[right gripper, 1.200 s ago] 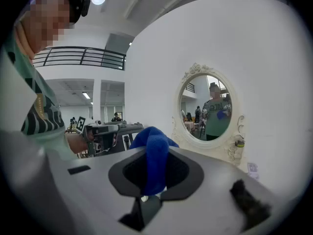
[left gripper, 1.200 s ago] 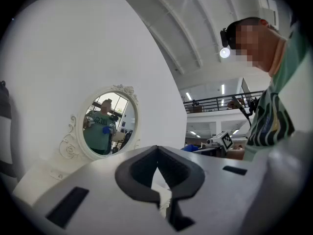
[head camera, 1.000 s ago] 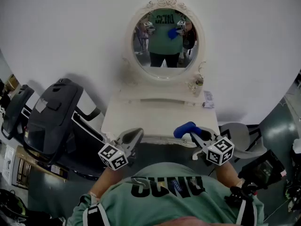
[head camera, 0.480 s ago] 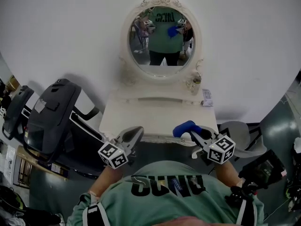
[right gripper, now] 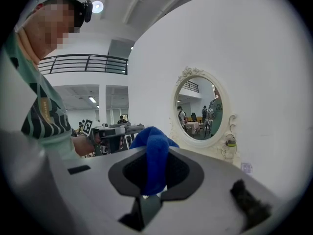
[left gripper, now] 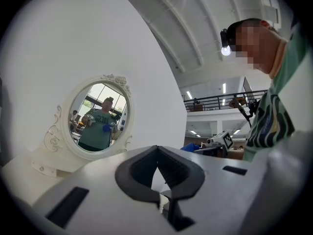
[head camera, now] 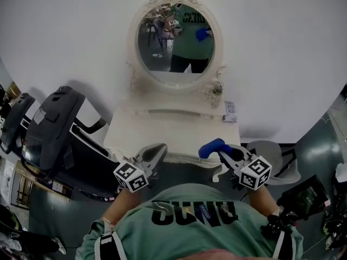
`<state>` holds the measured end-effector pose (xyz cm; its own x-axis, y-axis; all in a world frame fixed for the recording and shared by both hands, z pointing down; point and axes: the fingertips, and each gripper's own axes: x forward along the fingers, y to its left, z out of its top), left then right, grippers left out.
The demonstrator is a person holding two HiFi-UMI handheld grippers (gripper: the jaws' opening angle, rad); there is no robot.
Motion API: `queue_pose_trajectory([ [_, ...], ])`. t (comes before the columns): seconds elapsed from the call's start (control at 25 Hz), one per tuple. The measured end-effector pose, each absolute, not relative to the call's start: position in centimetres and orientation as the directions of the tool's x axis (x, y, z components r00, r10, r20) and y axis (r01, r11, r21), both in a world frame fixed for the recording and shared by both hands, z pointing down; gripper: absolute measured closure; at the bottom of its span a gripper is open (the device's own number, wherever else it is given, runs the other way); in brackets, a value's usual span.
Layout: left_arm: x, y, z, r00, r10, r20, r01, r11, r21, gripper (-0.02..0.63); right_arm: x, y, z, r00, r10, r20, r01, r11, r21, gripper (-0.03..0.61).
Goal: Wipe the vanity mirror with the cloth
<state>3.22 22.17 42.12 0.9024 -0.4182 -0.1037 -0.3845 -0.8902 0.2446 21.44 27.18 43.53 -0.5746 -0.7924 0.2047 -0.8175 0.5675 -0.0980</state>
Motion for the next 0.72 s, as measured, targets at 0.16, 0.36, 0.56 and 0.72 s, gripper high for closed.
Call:
queue_pose_trajectory([
  [0.16, 4.6, 22.1, 42.5, 0.905, -0.416, -0.086, -0.386, -0.889, 0.245, 0.604, 22.1, 26.1, 43.8, -0.596, -0.776, 0.205, -0.802, 0.589, -0.099, 0.528],
  [0.36, 1.6, 17.2, 44.1, 0.894, -0.44, -0.083, -0.404, -0.873, 0.275, 0.604, 19.0, 21.3, 45.5, -0.617, -0.753, 0.227, -0.785, 0.611, -0.106, 0.528],
  [0.56, -3.0, 7.3, 45.1, 0.915, -0.392, -0.092, -0.353, -0.892, 0.282, 0.604, 13.7, 11.9, 45.5, -0.583, -0.779, 0.231, -0.81, 0.58, -0.089, 0.528],
  [0.72, -5.6, 0.0, 43.4, 0.935, -0.338, -0.103, -0.305, -0.92, 0.247, 0.604, 10.4, 5.2, 43.8, -0.548, -0.807, 0.22, -0.832, 0.553, -0.046, 0.528],
])
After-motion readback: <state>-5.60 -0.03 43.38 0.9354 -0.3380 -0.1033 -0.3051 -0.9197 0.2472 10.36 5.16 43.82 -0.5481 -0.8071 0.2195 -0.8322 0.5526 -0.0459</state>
